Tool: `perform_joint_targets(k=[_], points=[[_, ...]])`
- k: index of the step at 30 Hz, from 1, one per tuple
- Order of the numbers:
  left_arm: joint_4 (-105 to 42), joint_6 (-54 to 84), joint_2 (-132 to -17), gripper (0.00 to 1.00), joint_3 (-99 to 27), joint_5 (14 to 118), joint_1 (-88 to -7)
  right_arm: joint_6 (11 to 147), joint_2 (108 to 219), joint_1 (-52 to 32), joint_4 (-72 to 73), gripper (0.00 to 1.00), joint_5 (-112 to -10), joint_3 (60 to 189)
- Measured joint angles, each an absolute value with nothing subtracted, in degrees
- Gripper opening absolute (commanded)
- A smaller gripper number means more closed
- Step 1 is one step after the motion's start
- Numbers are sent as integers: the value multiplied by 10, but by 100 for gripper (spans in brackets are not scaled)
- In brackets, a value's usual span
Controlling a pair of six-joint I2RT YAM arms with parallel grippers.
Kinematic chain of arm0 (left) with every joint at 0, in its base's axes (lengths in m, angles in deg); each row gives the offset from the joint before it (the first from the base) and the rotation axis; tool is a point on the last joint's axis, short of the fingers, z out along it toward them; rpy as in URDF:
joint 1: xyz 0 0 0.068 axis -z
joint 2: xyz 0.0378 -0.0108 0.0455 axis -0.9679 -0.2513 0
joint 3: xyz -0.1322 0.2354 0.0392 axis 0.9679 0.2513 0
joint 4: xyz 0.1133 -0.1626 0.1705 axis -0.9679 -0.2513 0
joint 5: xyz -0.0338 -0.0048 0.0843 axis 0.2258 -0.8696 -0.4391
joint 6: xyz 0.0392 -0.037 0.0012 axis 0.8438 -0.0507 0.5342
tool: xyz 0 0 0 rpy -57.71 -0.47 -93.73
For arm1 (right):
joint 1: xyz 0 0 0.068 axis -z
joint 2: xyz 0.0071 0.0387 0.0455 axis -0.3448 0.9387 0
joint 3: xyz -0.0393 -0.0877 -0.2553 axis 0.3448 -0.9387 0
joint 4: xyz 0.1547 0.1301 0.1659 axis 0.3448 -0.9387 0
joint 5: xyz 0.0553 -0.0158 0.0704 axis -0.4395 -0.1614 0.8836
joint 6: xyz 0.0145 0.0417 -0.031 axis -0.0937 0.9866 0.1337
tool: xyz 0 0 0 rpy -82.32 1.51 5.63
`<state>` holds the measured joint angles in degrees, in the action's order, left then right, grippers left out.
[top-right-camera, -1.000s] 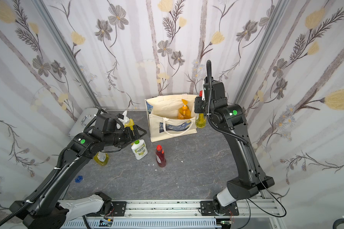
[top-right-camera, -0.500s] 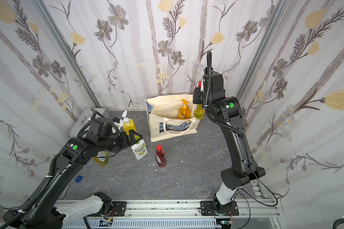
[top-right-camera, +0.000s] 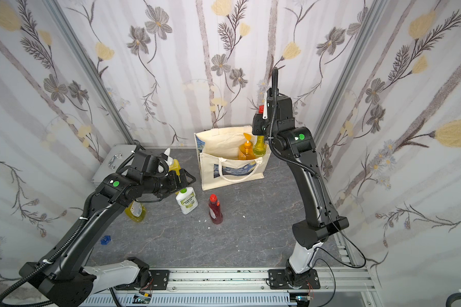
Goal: Pack dish soap into the shopping bag
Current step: Place the bottle of dish soap in the shopping bag.
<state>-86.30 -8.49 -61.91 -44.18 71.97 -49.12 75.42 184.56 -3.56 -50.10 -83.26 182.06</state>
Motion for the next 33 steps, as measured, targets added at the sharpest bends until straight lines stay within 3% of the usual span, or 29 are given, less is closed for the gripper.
perform_joint_targets(k=[14, 33], points=[[-799, -123, -684, 100, -455, 758, -535, 754, 1901, -36, -434, 39, -773, 1821], [-804, -116, -787, 100, -561, 786, -561, 754, 1995, -38, -327, 39, -720, 1821]])
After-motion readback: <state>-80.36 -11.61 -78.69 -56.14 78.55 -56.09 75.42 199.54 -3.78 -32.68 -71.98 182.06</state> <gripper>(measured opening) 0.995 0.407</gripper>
